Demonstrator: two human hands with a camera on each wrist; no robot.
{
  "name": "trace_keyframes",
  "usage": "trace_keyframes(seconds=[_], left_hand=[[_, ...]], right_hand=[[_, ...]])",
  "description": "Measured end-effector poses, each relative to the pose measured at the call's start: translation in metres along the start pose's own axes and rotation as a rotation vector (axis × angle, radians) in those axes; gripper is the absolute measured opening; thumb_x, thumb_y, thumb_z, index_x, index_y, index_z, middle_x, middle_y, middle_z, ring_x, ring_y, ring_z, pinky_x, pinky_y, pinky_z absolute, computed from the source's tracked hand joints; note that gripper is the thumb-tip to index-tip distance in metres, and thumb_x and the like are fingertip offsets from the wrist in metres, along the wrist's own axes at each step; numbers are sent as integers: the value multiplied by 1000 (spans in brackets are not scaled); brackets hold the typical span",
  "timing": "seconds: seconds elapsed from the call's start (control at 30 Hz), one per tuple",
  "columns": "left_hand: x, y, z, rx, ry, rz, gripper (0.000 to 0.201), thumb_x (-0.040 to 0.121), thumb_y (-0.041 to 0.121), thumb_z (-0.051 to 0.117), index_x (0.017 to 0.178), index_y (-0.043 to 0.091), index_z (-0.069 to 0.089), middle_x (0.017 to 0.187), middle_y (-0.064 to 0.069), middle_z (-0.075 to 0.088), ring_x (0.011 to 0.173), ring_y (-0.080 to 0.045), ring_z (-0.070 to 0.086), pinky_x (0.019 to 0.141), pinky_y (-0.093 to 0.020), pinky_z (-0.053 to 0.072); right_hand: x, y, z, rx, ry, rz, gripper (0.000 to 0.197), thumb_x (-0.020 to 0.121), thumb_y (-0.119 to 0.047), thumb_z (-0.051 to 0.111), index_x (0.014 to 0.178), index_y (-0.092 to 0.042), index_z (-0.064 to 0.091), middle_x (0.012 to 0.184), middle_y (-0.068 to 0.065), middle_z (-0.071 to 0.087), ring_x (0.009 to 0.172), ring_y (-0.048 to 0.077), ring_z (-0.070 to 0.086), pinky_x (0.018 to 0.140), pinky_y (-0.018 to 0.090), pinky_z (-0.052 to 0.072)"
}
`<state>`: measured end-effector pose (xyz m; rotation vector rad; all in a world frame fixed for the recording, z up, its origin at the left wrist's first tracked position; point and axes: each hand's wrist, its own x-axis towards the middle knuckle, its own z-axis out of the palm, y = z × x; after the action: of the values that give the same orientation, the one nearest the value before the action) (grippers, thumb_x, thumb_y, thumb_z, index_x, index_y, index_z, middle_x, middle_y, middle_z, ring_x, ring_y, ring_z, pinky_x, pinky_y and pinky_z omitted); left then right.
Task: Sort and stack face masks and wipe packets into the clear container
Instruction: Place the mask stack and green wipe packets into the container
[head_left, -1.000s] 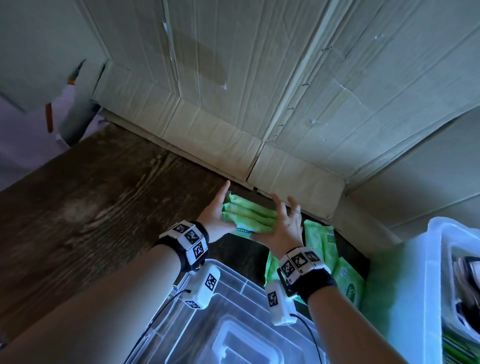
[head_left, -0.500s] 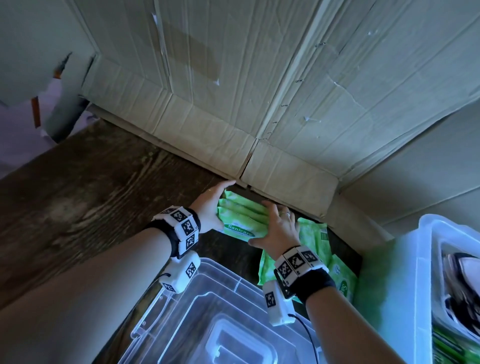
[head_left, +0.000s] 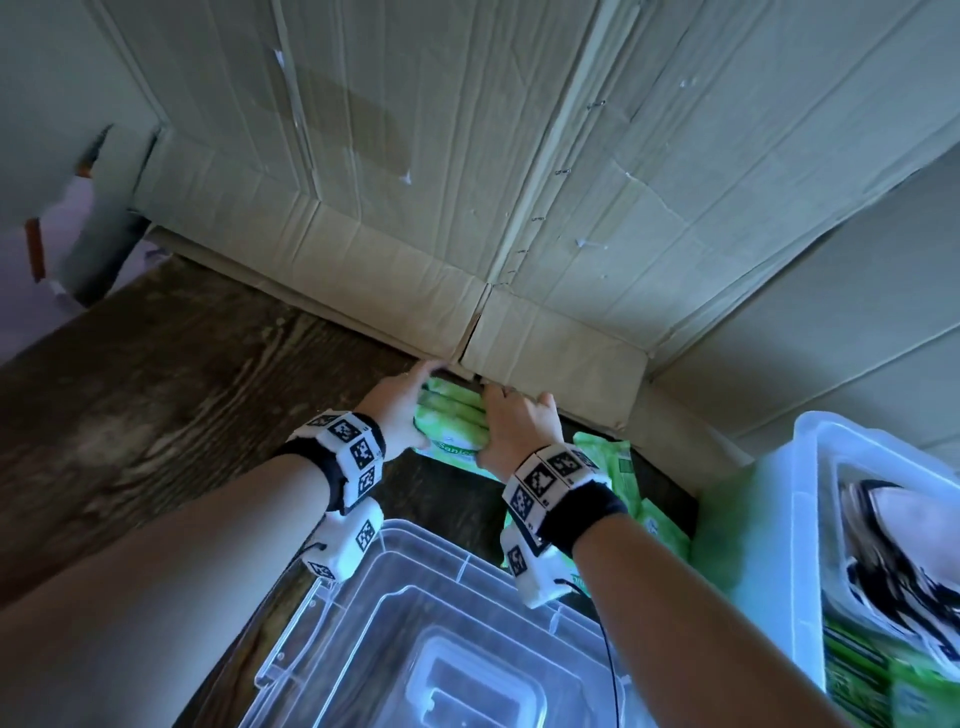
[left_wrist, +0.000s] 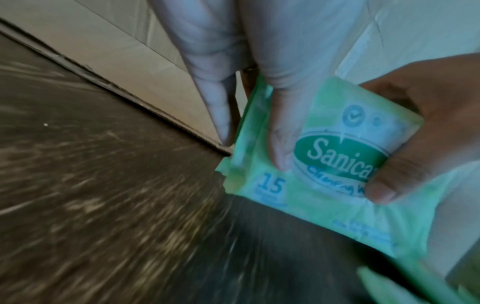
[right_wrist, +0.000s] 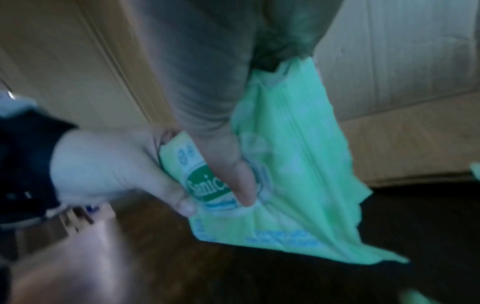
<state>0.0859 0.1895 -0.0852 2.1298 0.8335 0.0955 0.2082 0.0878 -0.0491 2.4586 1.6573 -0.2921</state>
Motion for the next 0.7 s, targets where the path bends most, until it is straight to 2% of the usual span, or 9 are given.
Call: trace_keyframes(seconds=[0.13, 0.2, 0.27, 0.37, 0.47, 0.53, 0.63, 0.67, 0.7], left_hand=[[-12, 25, -20, -407, 354, 14, 100, 62, 3, 83, 143, 21, 27, 122, -2, 53, 104, -22, 56, 80, -25, 48], [-17, 56, -19, -569, 441, 78, 78, 70, 6, 77, 137, 13, 37, 126, -7, 51, 110, -27, 54, 81, -27, 46], [-30, 100, -8, -617, 434, 205, 58, 79, 6, 69, 131, 7, 43, 128, -12, 52, 112, -29, 54, 81, -21, 46], [-66, 173, 23, -722, 270, 414, 73, 79, 11, 66, 142, 17, 29, 121, 2, 53, 103, -8, 55, 76, -7, 45], [-95, 229, 66, -766, 22, 533, 86, 76, 21, 71, 137, 40, 13, 113, 16, 51, 91, 10, 57, 74, -11, 48], [-108, 256, 101, -742, -126, 564, 82, 81, 10, 69, 140, 33, 18, 114, 7, 54, 85, 9, 61, 70, -13, 50], [-125, 283, 147, -518, -260, 564, 88, 85, 13, 66, 150, 20, 7, 130, -4, 54, 103, -14, 62, 84, -26, 51], [-129, 288, 159, -398, -298, 558, 90, 86, 14, 65, 150, 22, 2, 127, -5, 57, 102, -18, 61, 80, -19, 48], [-132, 292, 170, -277, -338, 536, 89, 89, 13, 62, 150, 24, -3, 116, -7, 61, 91, -20, 61, 65, -13, 44]], right_hand=[[-36, 5, -51, 248, 166, 177, 51, 75, -32, 66, 115, -11, 42, 112, 7, 57, 101, 27, 56, 87, 35, 36], [-71, 17, -80, 384, 297, 281, 55, 74, -36, 68, 115, -10, 41, 111, 10, 57, 101, 30, 56, 86, 37, 40], [-112, 30, -103, 469, 440, 359, 57, 74, -39, 69, 114, -8, 42, 111, 11, 57, 103, 32, 54, 86, 38, 41], [-181, 56, -119, 528, 613, 472, 57, 73, -41, 70, 111, -8, 43, 109, 10, 57, 103, 32, 53, 84, 39, 41], [-248, 84, -112, 561, 709, 622, 60, 74, -40, 70, 117, -11, 40, 109, 10, 59, 103, 32, 53, 76, 36, 37], [-286, 101, -95, 554, 717, 722, 74, 74, -39, 70, 133, -14, 32, 114, 11, 58, 107, 32, 52, 77, 35, 36], [-327, 123, -61, 574, 687, 848, 88, 74, -34, 69, 144, -16, 19, 118, 13, 56, 109, 33, 53, 83, 37, 40], [-335, 129, -51, 589, 643, 887, 87, 76, -34, 68, 144, -18, 17, 118, 13, 56, 109, 32, 53, 84, 37, 40], [-342, 132, -41, 614, 589, 920, 87, 77, -36, 66, 145, -18, 14, 119, 13, 55, 110, 31, 52, 84, 36, 40]])
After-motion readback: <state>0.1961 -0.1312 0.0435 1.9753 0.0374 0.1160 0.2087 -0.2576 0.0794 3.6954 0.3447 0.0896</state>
